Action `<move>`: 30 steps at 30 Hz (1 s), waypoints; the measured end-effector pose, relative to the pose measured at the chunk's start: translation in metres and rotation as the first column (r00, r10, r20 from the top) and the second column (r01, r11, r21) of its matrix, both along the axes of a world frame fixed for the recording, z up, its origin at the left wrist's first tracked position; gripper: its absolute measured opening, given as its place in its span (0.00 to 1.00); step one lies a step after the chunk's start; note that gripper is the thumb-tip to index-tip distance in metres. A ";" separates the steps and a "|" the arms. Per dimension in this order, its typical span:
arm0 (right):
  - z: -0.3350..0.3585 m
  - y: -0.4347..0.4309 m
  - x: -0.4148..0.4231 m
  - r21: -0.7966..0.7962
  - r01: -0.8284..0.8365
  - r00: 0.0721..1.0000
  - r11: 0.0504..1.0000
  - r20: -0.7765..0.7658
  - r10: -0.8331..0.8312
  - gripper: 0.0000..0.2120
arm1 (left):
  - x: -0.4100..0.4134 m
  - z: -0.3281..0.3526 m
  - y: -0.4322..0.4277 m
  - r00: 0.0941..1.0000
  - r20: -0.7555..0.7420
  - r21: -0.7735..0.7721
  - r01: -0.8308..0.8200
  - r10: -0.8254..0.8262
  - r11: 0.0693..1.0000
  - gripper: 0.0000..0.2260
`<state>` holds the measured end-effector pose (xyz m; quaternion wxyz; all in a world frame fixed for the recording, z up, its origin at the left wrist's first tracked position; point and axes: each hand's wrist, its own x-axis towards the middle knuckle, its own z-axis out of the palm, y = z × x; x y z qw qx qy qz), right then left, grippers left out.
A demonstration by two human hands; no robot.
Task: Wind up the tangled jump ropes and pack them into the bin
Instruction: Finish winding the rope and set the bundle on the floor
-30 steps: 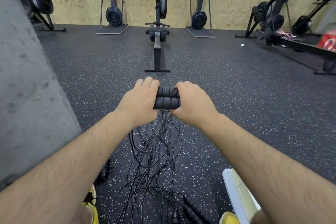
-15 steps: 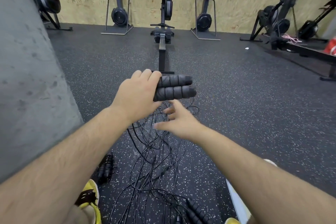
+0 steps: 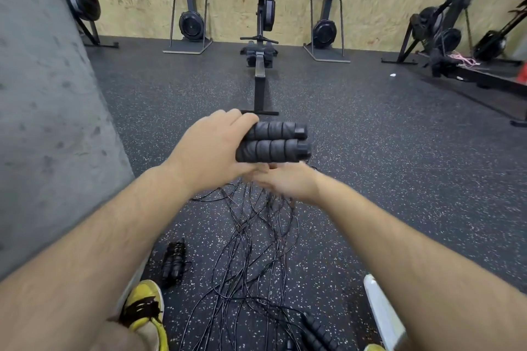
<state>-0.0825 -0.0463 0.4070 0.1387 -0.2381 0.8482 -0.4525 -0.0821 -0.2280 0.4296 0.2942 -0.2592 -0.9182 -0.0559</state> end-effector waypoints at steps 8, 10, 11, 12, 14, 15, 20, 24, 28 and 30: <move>0.018 0.045 -0.018 -0.321 0.197 0.932 0.926 0.355 -0.076 0.20 | -0.007 -0.012 -0.005 0.983 -0.159 -0.291 -0.133 0.089 0.948 0.31; 0.019 0.034 -0.008 -0.152 0.280 0.949 0.948 0.189 -0.251 0.26 | -0.009 -0.017 0.002 0.980 -0.164 -0.284 -0.156 0.112 0.946 0.30; 0.016 0.028 -0.002 -0.055 0.340 0.940 0.939 0.049 -0.337 0.28 | -0.010 -0.019 0.007 0.979 -0.166 -0.275 -0.162 0.119 0.948 0.30; 0.010 0.023 0.001 -0.018 0.421 0.902 0.907 -0.093 -0.421 0.28 | -0.010 -0.021 0.011 0.978 -0.170 -0.267 -0.167 0.124 0.949 0.29; 0.003 0.016 0.006 -0.114 0.553 0.809 0.825 -0.165 -0.565 0.24 | -0.009 -0.023 0.018 0.977 -0.167 -0.221 -0.166 0.130 0.961 0.28; 0.001 0.015 0.005 -0.178 0.581 0.778 0.794 -0.164 -0.606 0.23 | -0.009 -0.023 0.020 0.979 -0.153 -0.176 -0.162 0.135 0.971 0.28; 0.011 0.018 0.002 -0.372 0.518 0.748 0.770 -0.239 -0.619 0.20 | -0.009 -0.023 0.027 0.986 -0.117 0.118 -0.105 0.119 0.987 0.29; 0.012 0.020 0.004 -0.446 0.459 0.743 0.769 -0.281 -0.607 0.18 | -0.008 -0.018 0.032 0.985 -0.154 0.148 -0.061 0.083 0.987 0.34; 0.014 0.021 0.007 -0.471 0.437 0.748 0.766 -0.284 -0.600 0.17 | -0.012 -0.012 0.031 0.984 -0.178 0.107 0.007 0.012 0.994 0.38; 0.014 0.021 0.007 -0.462 0.434 0.754 0.773 -0.283 -0.593 0.17 | -0.013 -0.012 0.030 0.981 -0.194 0.090 0.031 -0.013 0.995 0.37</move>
